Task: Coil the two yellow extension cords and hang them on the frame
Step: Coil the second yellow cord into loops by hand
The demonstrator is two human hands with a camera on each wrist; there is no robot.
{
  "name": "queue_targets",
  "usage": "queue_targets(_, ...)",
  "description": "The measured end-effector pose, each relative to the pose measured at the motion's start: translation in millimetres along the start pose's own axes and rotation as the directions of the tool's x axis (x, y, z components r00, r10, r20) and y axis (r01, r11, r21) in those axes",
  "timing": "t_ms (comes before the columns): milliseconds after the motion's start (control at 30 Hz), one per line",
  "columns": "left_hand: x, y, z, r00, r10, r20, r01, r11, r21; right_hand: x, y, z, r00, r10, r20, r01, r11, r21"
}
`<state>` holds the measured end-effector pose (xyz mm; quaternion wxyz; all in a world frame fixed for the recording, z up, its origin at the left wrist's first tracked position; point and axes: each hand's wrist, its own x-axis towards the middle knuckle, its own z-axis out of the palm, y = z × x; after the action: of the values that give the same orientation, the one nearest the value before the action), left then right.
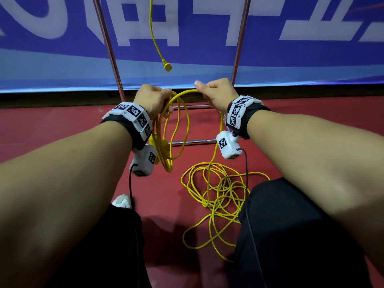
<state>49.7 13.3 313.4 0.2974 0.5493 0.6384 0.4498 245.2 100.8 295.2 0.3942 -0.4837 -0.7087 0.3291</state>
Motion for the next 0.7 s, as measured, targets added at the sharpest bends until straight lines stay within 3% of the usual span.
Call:
queue_targets(133, -4.7, 2.9, 6.4, 1.0, -0.004, 0.022, 0.005, 1.0, -0.008, -7.1, -16.2, 13.5, 0.987, -0.117, 0.108, 0.125, 0.99, -0.07)
queue_targets(333, -3.5, 5.0, 9.0, 0.999, -0.034, -0.009, 0.034, 0.999, 0.028, -11.9, -22.7, 32.4, 0.968, -0.164, 0.192, 0.193, 0.97, -0.147)
queue_targets(567, 0.9, 6.5, 8.3, 0.996, -0.015, -0.092, 0.018, 0.999, 0.035, -13.7, -19.1, 33.1, 0.964, -0.103, 0.246, 0.113, 0.993, -0.029)
queue_targets(700, 4.7, 7.8, 2.2, 0.985, -0.018, -0.17, 0.026, 0.999, 0.045, -13.1, -4.6, 31.4, 0.926, 0.008, 0.378, -0.004, 1.0, -0.012)
